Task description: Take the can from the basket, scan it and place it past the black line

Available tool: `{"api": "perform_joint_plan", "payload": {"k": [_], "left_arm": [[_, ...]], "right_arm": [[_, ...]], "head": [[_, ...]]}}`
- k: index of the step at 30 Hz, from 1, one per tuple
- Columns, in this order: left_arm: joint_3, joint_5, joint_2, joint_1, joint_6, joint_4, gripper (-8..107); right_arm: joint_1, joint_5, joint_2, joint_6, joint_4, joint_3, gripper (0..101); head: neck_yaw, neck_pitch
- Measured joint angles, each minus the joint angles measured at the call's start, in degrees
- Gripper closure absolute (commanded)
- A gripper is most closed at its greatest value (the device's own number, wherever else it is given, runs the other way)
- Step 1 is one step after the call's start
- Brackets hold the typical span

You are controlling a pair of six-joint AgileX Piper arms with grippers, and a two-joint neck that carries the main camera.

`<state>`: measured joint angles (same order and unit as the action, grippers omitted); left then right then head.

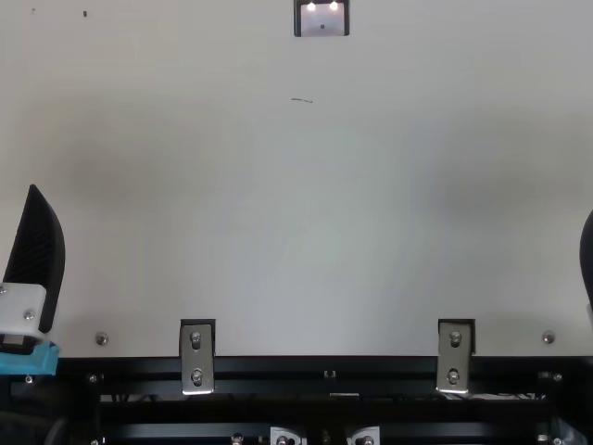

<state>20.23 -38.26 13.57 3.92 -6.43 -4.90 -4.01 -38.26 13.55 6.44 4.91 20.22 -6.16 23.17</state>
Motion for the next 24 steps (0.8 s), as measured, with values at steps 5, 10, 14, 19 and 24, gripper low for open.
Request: {"api": "perform_joint_plan", "payload": {"k": [5,10,14,19,24], "left_arm": [[0.0,0.0,0.0,0.0,0.0,0.0,9],[0.0,0.0,0.0,0.0,0.0,0.0,9],[0.0,0.0,0.0,0.0,0.0,0.0,9],[0.0,0.0,0.0,0.0,0.0,0.0,9],[0.0,0.0,0.0,0.0,0.0,0.0,9]], "right_arm": [[0.0,0.0,0.0,0.0,0.1,0.0,0],[0.0,0.0,0.0,0.0,0.1,0.0,0],[0.0,0.0,0.0,0.0,0.1,0.0,0],[0.0,0.0,0.0,0.0,0.1,0.0,0],[0.0,0.0,0.0,0.0,0.1,0.0,0]], "head": [[0.3,0.0],[0.3,-0.3],[0.3,0.0],[0.0,-0.3],[0.3,-0.3]]}}
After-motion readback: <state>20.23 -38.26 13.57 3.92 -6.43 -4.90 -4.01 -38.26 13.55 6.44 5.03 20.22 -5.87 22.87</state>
